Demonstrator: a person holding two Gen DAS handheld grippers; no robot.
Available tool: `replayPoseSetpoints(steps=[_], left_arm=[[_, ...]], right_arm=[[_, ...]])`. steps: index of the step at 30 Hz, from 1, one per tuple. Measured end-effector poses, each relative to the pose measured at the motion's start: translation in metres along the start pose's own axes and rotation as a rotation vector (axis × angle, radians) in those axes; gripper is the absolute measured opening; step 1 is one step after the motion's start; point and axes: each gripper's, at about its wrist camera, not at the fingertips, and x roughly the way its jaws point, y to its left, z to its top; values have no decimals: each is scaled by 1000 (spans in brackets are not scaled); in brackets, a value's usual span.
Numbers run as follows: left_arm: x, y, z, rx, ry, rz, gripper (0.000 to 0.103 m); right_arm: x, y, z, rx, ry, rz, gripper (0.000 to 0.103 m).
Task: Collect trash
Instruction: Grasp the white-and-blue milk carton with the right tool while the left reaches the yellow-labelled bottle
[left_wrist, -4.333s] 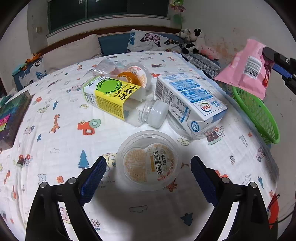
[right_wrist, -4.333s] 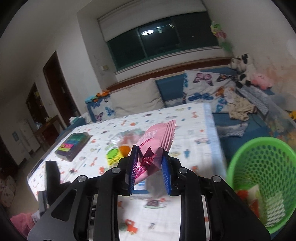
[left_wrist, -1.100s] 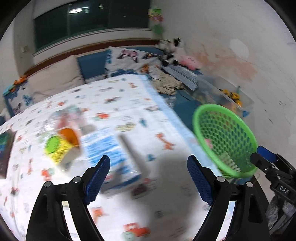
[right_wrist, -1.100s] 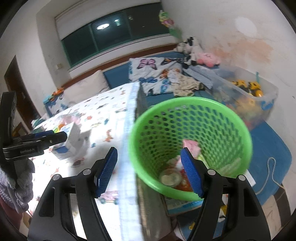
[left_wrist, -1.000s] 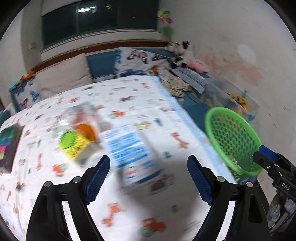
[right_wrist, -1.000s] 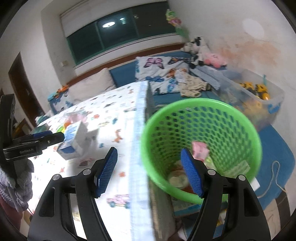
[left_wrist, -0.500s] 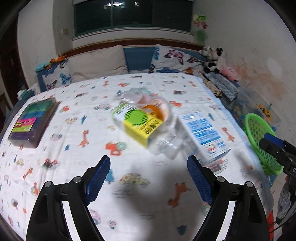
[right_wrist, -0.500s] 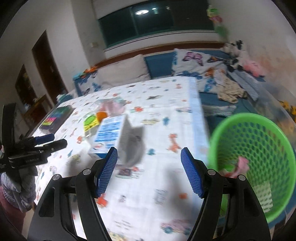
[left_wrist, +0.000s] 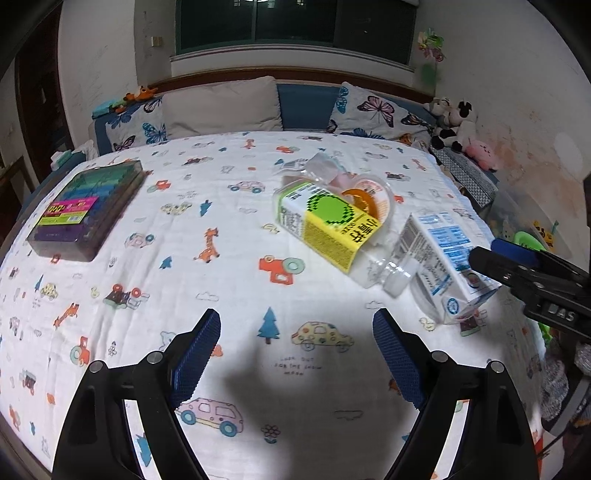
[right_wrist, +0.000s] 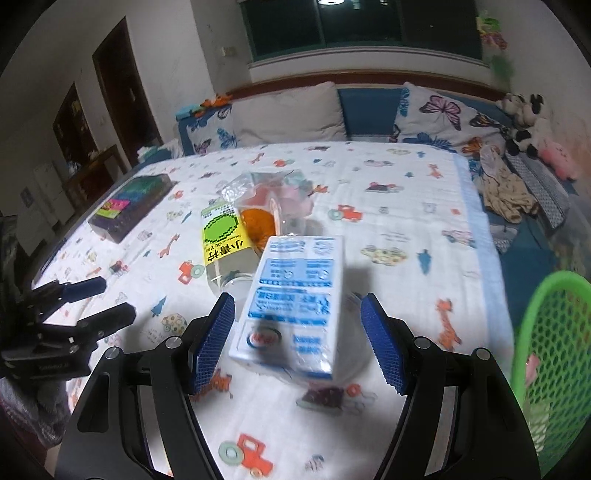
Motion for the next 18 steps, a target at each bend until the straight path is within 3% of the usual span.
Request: replayPoseSetpoints(steps=[10,18], left_arm=[[9,5,-1,-19,17,-2,81],[15,-1,0,-11,27,-11,81]], right_arm=[[41,2,7,-23,74,-32,71],[37,-1,5,-14,54,-22,68]])
